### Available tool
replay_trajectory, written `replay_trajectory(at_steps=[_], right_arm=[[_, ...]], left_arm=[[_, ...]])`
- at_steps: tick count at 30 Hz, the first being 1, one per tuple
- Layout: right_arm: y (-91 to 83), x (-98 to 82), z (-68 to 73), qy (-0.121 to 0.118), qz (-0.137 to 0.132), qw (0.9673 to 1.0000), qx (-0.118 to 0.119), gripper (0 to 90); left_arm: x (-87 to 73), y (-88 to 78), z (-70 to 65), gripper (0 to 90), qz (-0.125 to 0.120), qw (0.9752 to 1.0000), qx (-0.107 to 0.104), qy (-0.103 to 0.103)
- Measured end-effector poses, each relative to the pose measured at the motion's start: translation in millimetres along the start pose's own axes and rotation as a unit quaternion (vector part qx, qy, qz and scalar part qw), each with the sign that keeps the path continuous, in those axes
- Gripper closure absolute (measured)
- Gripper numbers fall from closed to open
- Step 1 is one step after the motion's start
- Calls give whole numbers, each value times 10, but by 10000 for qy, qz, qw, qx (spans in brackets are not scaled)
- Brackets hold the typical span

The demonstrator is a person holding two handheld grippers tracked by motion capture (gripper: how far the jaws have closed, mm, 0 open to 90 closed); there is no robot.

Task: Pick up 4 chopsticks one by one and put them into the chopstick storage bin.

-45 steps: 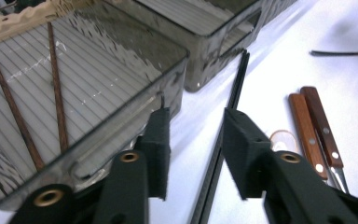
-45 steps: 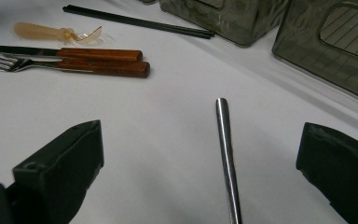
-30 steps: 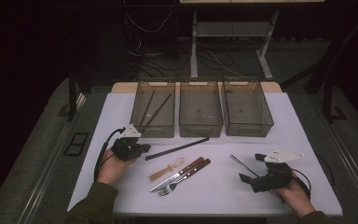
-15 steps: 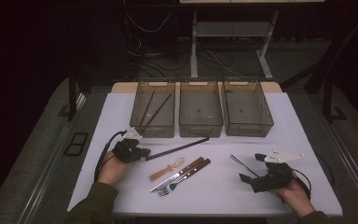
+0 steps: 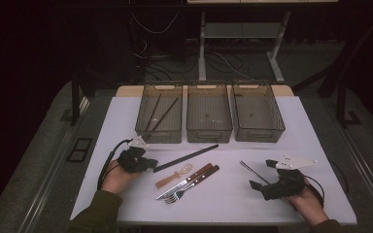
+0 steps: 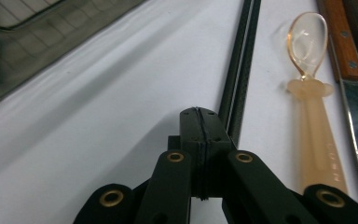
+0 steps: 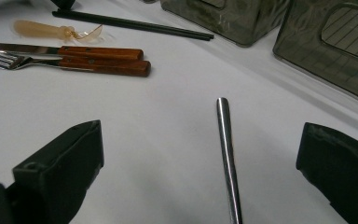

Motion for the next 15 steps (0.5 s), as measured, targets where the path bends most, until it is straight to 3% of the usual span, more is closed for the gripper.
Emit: replay_trajectory(at_steps=[15], right_arm=[[1,0,3,-24,5,10000,3,9]], left_arm=[[-40,-25,-80,891,-7,10000,-30,77]])
Point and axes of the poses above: each handheld gripper's, and its own axes: y roughly forward along the jaws, x roughly out of its top, z roughly to its left, the point moved 3 cm from there along y, roughly forward along the jaws, and after that the axes turned 3 degrees about -z, right-handed, at the moved point
